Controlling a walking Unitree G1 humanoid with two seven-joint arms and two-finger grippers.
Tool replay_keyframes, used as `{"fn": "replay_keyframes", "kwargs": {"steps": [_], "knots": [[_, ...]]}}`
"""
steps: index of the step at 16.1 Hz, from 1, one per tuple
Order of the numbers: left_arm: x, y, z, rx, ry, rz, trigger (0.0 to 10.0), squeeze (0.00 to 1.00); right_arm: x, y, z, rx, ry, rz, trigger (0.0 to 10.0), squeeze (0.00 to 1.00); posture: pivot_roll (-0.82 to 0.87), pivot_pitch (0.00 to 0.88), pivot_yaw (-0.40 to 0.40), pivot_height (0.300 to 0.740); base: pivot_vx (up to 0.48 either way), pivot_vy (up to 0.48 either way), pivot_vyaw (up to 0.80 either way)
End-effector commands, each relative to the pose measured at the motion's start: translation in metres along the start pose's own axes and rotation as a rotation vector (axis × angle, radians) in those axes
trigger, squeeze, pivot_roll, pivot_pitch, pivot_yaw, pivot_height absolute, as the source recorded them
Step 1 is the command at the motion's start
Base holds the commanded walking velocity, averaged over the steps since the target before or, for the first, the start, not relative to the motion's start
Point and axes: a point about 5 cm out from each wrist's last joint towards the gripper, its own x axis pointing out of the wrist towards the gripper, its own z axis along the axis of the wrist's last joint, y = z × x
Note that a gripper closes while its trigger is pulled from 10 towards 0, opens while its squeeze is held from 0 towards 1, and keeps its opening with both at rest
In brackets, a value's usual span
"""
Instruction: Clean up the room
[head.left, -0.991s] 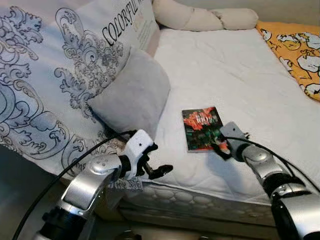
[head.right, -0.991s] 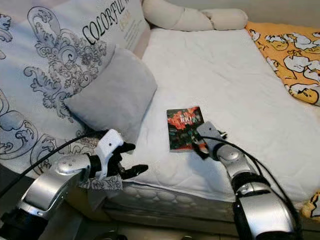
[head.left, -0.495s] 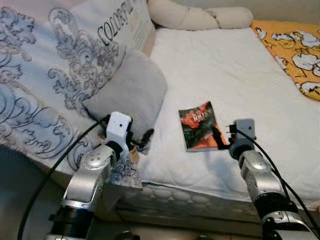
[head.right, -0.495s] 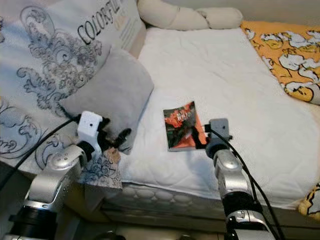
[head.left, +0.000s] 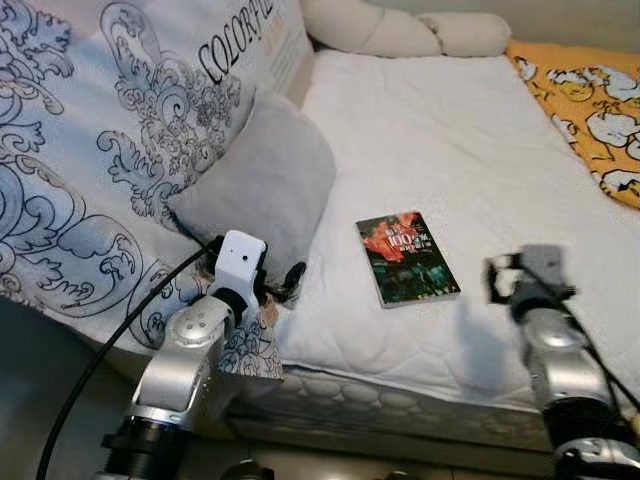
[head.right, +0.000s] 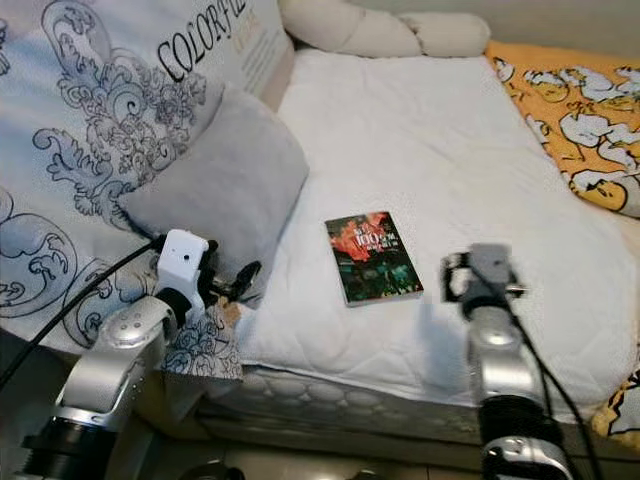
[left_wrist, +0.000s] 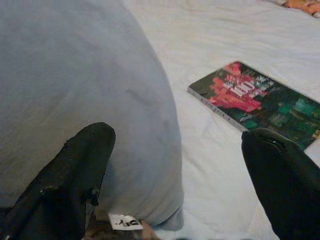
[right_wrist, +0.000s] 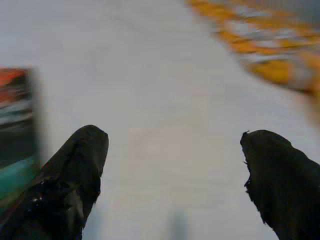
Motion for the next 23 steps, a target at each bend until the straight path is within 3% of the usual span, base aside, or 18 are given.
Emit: {"fn": "replay_keyframes", "kwargs": {"steps": [1, 3, 6, 7, 10, 12, 14, 21, 23], "knots": [[-0.001, 0.003, -0.003, 0.005, 0.009, 0.022, 10.0, 0.0, -0.001, -0.013, 0.0, -0.005, 0.003, -0.086, 10.0, 0.0, -0.04, 0.0, -0.023, 0.74, 0.0, 0.0, 0.0], [0.0, 0.003, -0.004, 0.011, 0.012, 0.024, 10.0, 0.0, -0.005, -0.02, -0.007, 0.035, 0.036, -0.127, 10.0, 0.0, -0.05, 0.0, -0.011, 0.74, 0.0, 0.0, 0.0], [-0.002, 0.004, -0.004, 0.019, 0.01, 0.039, 10.0, 0.0, -0.005, 0.005, 0.006, 0.092, -0.018, -0.015, 10.0, 0.0, -0.04, 0.0, -0.023, 0.74, 0.0, 0.0, 0.0], [-0.001, 0.005, -0.004, 0.018, 0.008, 0.038, 10.0, 0.0, -0.006, 0.015, 0.003, 0.126, 0.018, 0.036, 10.0, 0.0, -0.04, 0.0, -0.024, 0.74, 0.0, 0.0, 0.0], [0.001, 0.004, -0.003, 0.032, 0.002, 0.035, 10.0, 0.0, -0.011, 0.029, -0.01, 0.092, 0.097, 0.088, 10.0, 0.0, -0.04, 0.0, -0.023, 0.74, 0.0, -0.095, 0.0], [0.001, 0.005, -0.002, 0.041, 0.0, 0.05, 10.0, 0.0, -0.013, 0.038, -0.002, 0.093, 0.059, 0.158, 10.0, 0.0, -0.04, 0.0, -0.024, 0.74, 0.0, -0.328, 0.0], [0.002, 0.013, -0.002, 0.043, -0.001, 0.112, 10.0, 0.0, -0.015, 0.047, 0.003, 0.155, 0.055, 0.211, 10.0, 0.0, -0.04, 0.0, -0.023, 0.74, 0.0, -0.351, 0.0], [0.002, 0.023, -0.002, 0.067, 0.007, 0.186, 10.0, 0.0, -0.02, 0.054, 0.0, 0.156, 0.084, 0.234, 10.0, 0.0, -0.04, 0.0, -0.023, 0.74, 0.0, -0.15, 0.0], [0.004, 0.025, -0.004, 0.037, 0.019, 0.226, 10.0, 0.0, -0.02, 0.056, 0.003, 0.126, 0.065, 0.24, 10.0, 0.0, -0.04, 0.0, -0.02, 0.74, 0.0, 0.0, 0.0]]}}
